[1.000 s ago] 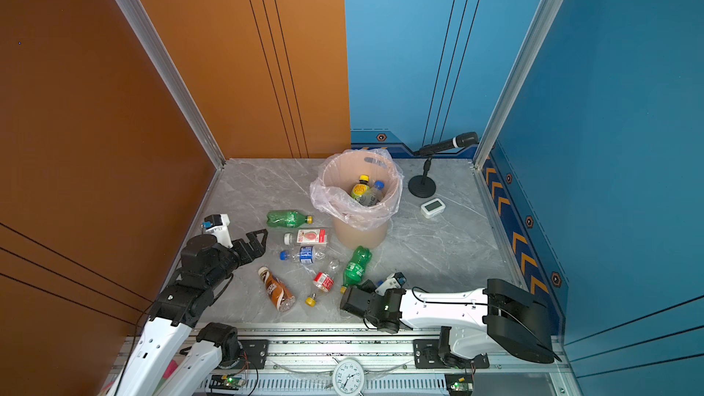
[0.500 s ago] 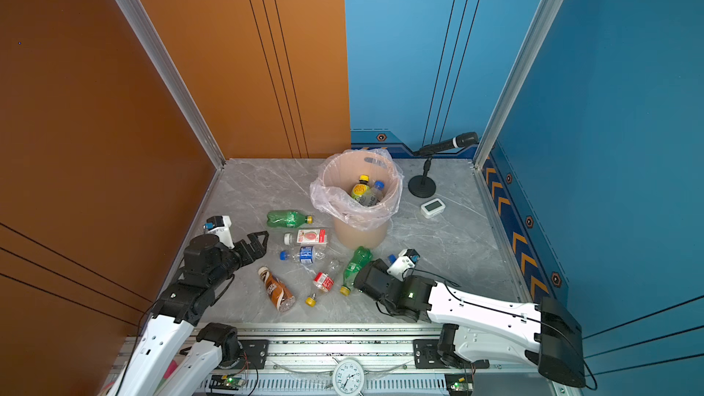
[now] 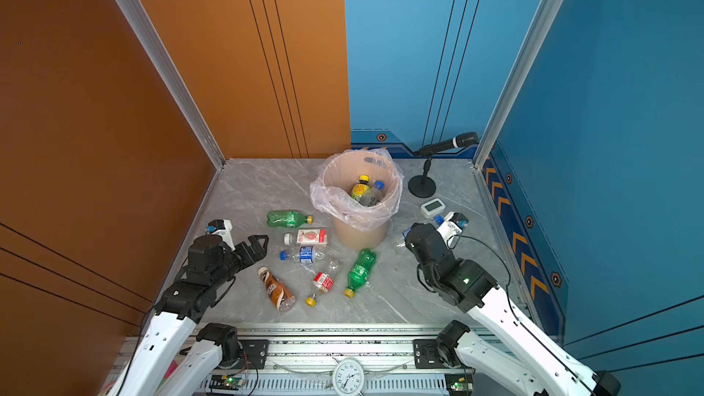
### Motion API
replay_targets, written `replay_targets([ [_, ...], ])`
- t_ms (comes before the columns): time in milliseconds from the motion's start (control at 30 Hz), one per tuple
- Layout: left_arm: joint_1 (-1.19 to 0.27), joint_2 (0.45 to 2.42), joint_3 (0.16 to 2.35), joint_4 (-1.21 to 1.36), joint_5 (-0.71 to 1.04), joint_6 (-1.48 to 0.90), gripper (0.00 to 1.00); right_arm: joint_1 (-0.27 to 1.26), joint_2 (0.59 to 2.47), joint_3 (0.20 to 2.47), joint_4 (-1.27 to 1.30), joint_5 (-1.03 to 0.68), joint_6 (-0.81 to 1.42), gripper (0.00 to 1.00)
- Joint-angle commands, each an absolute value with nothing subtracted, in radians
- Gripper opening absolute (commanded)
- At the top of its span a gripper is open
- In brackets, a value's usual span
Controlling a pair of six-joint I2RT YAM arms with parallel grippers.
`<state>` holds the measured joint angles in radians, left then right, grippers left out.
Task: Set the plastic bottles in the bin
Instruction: 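Lift the water bottle with the right gripper and carry it over the bin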
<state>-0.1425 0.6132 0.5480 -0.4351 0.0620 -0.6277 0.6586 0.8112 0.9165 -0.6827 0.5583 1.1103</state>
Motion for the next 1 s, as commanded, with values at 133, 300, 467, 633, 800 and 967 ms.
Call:
replay_targets([
  [133, -0.127, 0.57, 0.513, -0.504, 0.067, -0.666, 0.97, 0.622, 0.892, 1.154, -0.629, 0.57, 0.696, 0.51],
  [300, -0.123, 0.547, 0.499, -0.514, 0.072, -0.684, 0.98, 0.624, 0.997, 1.312, -0.529, 0.543, 0.55, 0.51],
  [467, -0.12, 0.543, 0.499, -0.522, 0.073, -0.685, 0.97, 0.635, 1.136, 1.453, -0.473, 0.482, 0.456, 0.51],
  [633, -0.115, 0.543, 0.5, -0.522, 0.076, -0.687, 0.98, 0.638, 1.267, 1.535, -0.441, 0.454, 0.4, 0.51],
  [800, -0.112, 0.539, 0.502, -0.528, 0.08, -0.686, 0.98, 0.632, 1.34, 1.564, -0.421, 0.448, 0.378, 0.51],
  [967, -0.108, 0.541, 0.502, -0.528, 0.082, -0.688, 0.98, 0.621, 1.374, 1.565, -0.419, 0.435, 0.376, 0.52],
])
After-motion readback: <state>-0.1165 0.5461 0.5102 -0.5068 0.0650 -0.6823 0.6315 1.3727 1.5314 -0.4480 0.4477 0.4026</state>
